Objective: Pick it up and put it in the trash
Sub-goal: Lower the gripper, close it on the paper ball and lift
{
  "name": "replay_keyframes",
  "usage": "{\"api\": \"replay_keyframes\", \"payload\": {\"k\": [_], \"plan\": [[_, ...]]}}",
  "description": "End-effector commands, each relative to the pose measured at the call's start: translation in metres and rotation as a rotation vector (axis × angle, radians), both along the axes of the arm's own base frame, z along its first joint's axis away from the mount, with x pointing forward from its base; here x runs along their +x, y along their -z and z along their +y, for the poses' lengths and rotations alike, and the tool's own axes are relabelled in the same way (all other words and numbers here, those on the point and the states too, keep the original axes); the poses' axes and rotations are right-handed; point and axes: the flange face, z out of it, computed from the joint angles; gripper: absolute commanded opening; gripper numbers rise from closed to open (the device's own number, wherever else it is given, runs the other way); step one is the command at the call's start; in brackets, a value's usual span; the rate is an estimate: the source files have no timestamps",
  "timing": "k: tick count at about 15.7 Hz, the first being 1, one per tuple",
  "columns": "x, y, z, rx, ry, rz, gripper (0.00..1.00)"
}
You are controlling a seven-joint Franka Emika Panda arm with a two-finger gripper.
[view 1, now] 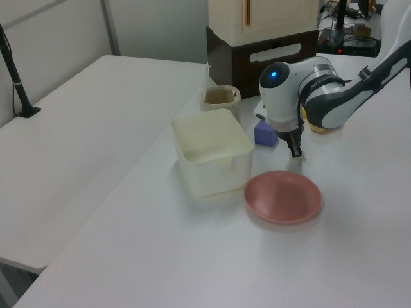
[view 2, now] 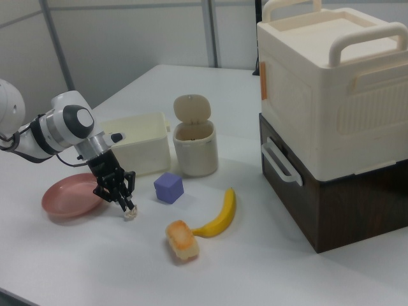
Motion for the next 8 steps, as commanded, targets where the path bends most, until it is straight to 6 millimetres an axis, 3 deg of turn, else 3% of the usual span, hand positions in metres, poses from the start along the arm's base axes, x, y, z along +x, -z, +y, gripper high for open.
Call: {"api": "replay_keyframes", "payload": {"k": [1, 4, 8], "plan": [[0.002, -0.006, -0.002, 0.002, -0.039, -0.008, 0.00], [0.026, -0.051, -0.018, 0.039, -0.077, -0.032, 0.00], [0.042, -0.138, -0.059, 0.184, -0.225, 0.188, 0.00]]}}
